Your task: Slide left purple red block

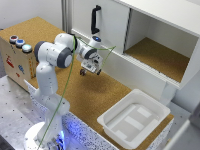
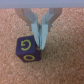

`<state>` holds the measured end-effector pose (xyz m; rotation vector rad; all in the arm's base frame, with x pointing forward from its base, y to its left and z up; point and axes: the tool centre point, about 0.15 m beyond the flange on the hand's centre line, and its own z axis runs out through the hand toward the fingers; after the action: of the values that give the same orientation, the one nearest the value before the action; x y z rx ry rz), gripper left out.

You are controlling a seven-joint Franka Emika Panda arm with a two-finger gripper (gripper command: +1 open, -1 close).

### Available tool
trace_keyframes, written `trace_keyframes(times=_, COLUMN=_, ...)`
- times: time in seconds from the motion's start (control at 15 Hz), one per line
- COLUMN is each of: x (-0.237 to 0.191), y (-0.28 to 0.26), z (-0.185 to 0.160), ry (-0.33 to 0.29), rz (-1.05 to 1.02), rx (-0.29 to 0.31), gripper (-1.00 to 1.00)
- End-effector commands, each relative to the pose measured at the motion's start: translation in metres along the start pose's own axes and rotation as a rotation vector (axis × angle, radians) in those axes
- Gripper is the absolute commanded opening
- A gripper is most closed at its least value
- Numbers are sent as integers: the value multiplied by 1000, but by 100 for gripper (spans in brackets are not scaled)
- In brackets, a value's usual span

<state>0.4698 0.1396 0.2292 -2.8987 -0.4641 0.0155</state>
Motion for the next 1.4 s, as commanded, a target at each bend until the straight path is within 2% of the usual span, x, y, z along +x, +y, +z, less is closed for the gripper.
trace_keyframes(times=0.0, x=-18, y=21, z=-74, ry=114, rz=-8, rx=-100, gripper=-100)
trace_keyframes(times=0.07, x=-23, y=22, z=-78, ry=120, rz=-37, rx=-112, gripper=-100)
trace_keyframes(times=0.13, x=-25, y=25, z=-75, ry=116, rz=-56, rx=-120, gripper=100)
trace_keyframes(times=0.27, x=-24, y=32, z=-72, ry=123, rz=-61, rx=-110, gripper=100)
trace_keyframes(times=0.4, x=-22, y=42, z=-79, ry=182, rz=-73, rx=-107, gripper=100)
trace_keyframes(times=0.53, x=-21, y=56, z=-86, ry=207, rz=-32, rx=-109, gripper=100)
trace_keyframes(times=1.33, x=-21, y=56, z=-86, ry=207, rz=-32, rx=-109, gripper=100)
